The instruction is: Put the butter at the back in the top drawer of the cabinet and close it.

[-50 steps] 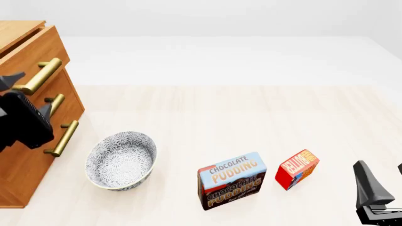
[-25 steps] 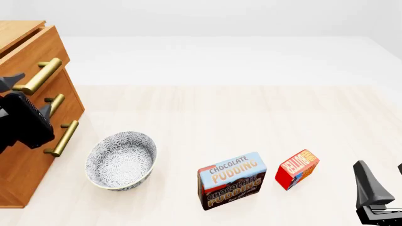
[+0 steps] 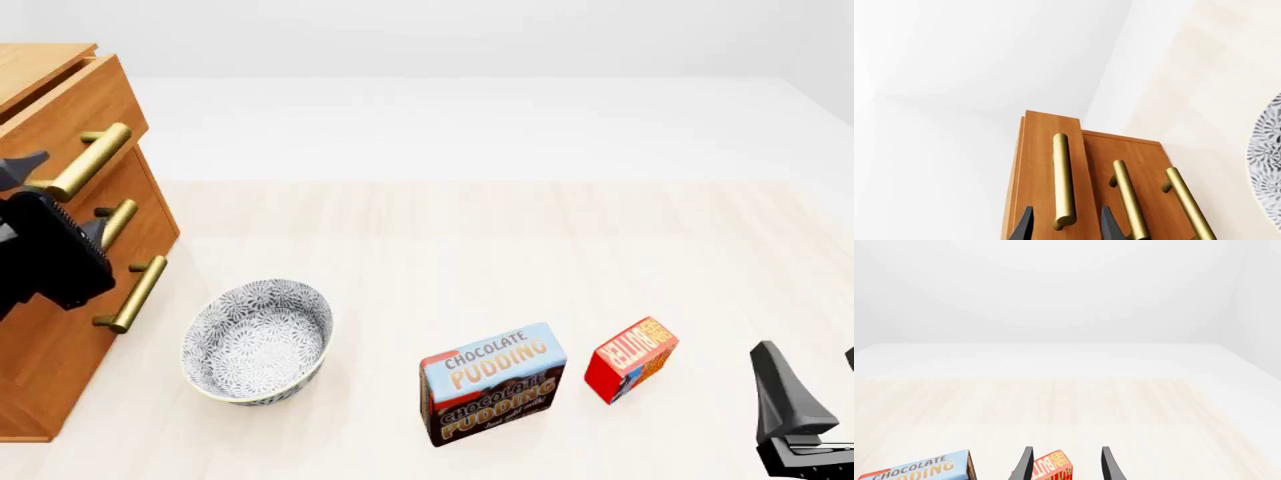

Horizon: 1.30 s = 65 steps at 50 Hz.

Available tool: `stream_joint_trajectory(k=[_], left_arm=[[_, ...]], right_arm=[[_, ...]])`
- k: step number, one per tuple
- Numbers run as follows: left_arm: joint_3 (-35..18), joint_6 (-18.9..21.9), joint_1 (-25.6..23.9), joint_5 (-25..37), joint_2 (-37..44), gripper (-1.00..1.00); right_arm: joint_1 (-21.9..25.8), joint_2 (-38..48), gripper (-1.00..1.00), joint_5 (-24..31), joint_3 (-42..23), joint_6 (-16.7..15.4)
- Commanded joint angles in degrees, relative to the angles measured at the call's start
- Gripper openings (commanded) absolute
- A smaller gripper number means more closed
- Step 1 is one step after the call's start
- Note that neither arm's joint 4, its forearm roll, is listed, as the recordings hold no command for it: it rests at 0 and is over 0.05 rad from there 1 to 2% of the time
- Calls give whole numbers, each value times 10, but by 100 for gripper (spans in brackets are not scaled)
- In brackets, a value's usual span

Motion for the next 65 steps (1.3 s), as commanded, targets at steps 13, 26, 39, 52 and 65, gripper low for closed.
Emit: stream_joint_trajectory(k=[13, 26, 39, 52, 65], left_arm=[[-4, 1, 5, -9, 16, 100], [-6, -2, 9, -12, 24, 100], [1, 8, 23, -21, 28, -100], [3, 9, 22, -20, 26, -100], [1, 5, 17, -13, 18, -100]], right_arm=[[0, 0, 100, 0, 0, 0], [0, 0, 100, 0, 0, 0], [0, 0, 100, 0, 0, 0], [0, 0, 100, 0, 0, 0], [0, 0, 100, 0, 0, 0]])
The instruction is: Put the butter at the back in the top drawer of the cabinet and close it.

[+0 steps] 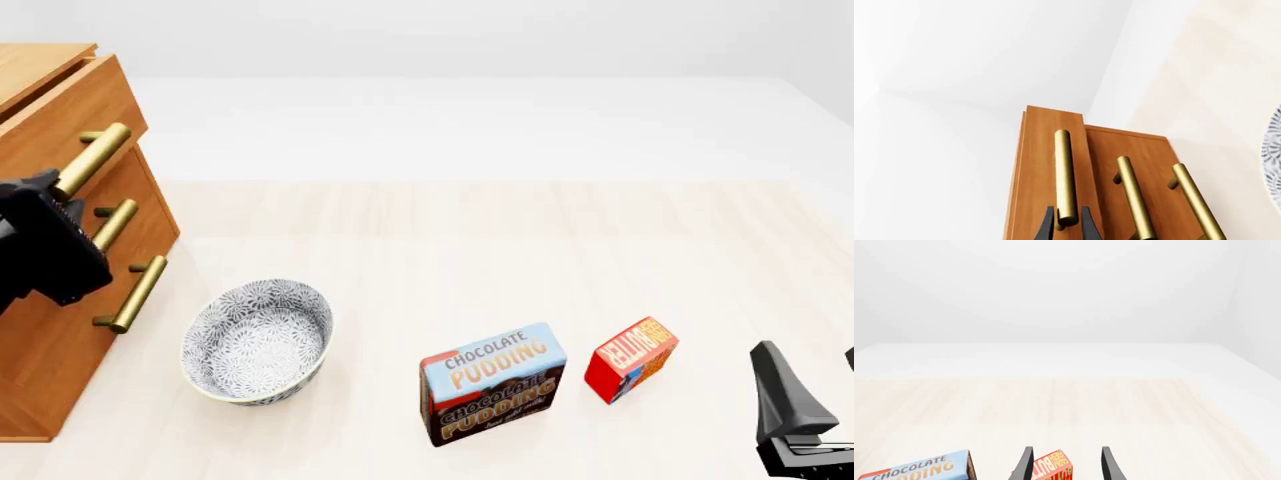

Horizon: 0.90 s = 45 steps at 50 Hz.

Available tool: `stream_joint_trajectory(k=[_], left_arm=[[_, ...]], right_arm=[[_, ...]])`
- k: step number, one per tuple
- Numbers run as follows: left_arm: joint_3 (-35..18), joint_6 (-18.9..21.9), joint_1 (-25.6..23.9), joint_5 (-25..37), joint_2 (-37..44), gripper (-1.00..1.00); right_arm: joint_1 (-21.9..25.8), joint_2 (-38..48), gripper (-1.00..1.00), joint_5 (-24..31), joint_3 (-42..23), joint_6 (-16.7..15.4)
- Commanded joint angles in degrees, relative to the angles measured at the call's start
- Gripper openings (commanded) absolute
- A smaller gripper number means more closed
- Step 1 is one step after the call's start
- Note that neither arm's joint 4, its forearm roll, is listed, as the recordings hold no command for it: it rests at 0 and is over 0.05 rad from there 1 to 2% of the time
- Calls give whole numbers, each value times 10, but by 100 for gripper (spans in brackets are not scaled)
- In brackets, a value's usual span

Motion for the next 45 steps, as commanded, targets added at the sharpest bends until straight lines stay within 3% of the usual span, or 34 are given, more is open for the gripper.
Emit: stream_joint_trajectory(k=[1, 45], left_arm=[[5, 2, -3, 10, -5, -100], [14, 18, -49, 14, -26, -100]], right_arm=[[0, 0, 100, 0, 0, 0], [0, 0, 100, 0, 0, 0]])
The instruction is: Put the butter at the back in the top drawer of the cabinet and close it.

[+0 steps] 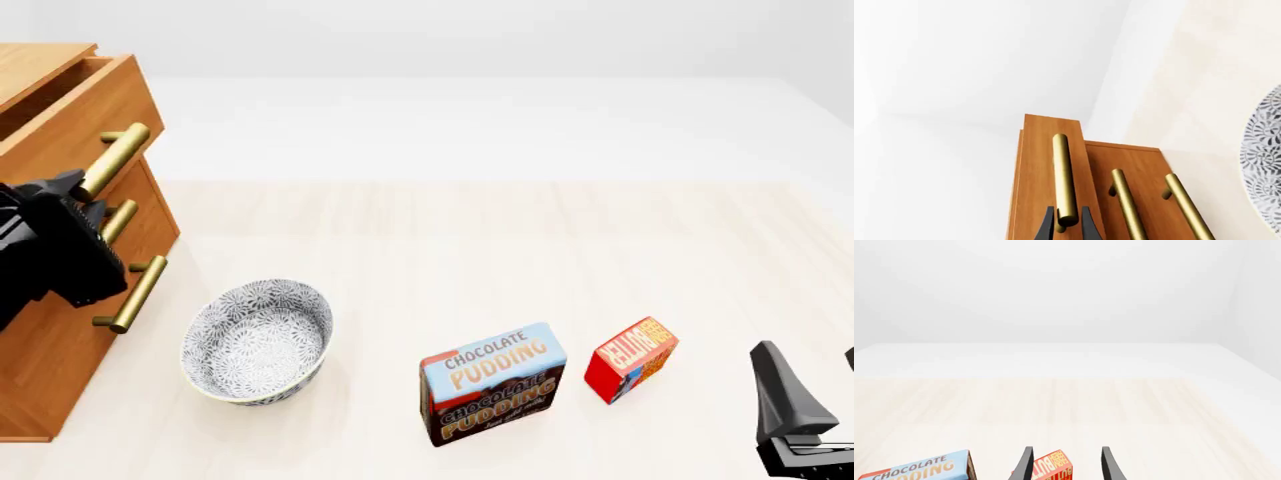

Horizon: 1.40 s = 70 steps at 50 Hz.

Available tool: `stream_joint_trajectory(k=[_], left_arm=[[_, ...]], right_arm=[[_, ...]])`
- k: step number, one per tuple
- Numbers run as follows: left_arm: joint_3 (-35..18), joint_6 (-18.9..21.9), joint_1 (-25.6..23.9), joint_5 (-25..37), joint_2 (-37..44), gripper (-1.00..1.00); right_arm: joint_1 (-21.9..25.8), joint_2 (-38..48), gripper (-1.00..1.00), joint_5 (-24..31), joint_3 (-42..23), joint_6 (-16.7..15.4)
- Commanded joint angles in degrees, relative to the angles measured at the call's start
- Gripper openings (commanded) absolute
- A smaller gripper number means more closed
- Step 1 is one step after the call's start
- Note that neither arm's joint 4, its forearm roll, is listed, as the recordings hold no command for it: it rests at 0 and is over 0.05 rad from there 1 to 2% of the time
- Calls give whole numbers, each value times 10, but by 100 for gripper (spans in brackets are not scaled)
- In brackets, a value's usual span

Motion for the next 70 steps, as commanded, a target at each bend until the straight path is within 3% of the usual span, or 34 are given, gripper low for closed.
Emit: stream_joint_trajectory(k=[1, 23, 34, 70], left_arm=[[12, 12, -13, 0, -15, -100], [18, 35, -43, -23, 1, -100], [12, 40, -75, -59, 49, -100], [12, 40, -75, -59, 49, -100]], right_arm=[[0, 0, 100, 0, 0, 0], [0, 0, 100, 0, 0, 0], [0, 0, 100, 0, 0, 0], [0, 0, 100, 0, 0, 0]])
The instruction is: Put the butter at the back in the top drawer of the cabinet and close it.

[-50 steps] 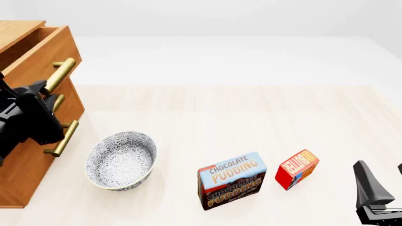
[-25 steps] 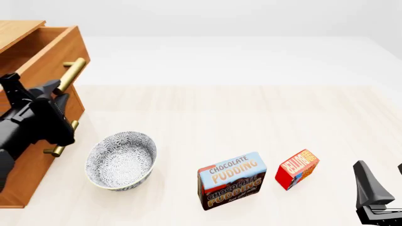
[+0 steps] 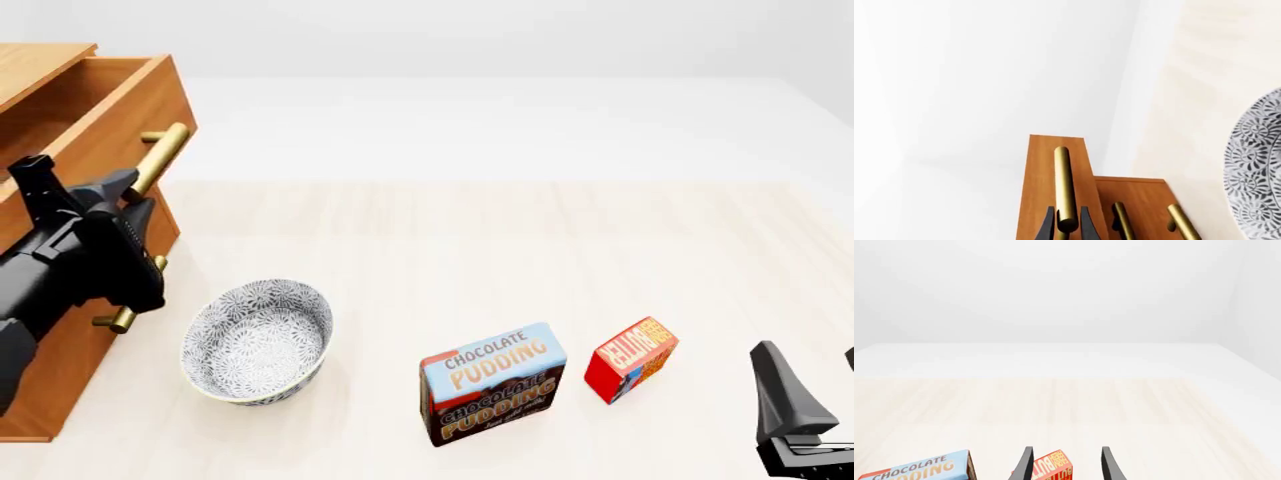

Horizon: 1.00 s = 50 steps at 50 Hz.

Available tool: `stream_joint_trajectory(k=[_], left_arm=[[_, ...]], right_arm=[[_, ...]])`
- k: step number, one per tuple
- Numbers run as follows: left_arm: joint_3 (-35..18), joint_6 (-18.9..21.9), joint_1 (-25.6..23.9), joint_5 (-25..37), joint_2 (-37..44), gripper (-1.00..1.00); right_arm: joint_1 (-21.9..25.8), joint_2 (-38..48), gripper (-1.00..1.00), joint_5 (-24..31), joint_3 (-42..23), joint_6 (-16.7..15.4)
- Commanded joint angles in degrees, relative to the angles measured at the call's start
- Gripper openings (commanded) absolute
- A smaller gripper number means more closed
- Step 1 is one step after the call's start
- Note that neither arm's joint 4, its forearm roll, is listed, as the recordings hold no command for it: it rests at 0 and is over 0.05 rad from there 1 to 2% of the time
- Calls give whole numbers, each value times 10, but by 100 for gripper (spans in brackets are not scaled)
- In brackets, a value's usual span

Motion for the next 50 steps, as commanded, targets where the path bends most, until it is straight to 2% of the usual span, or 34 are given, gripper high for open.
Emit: stream_joint_trajectory(k=[1, 10, 11, 50], left_arm=[[-5, 3, 0, 5, 30, -100], [-5, 3, 0, 5, 30, -100], [-5, 3, 0, 5, 30, 100], [-5, 3, 0, 5, 30, 100]], right_arm=[[0, 0, 100, 0, 0, 0], [0, 0, 100, 0, 0, 0], [0, 0, 100, 0, 0, 0], [0, 0, 100, 0, 0, 0]])
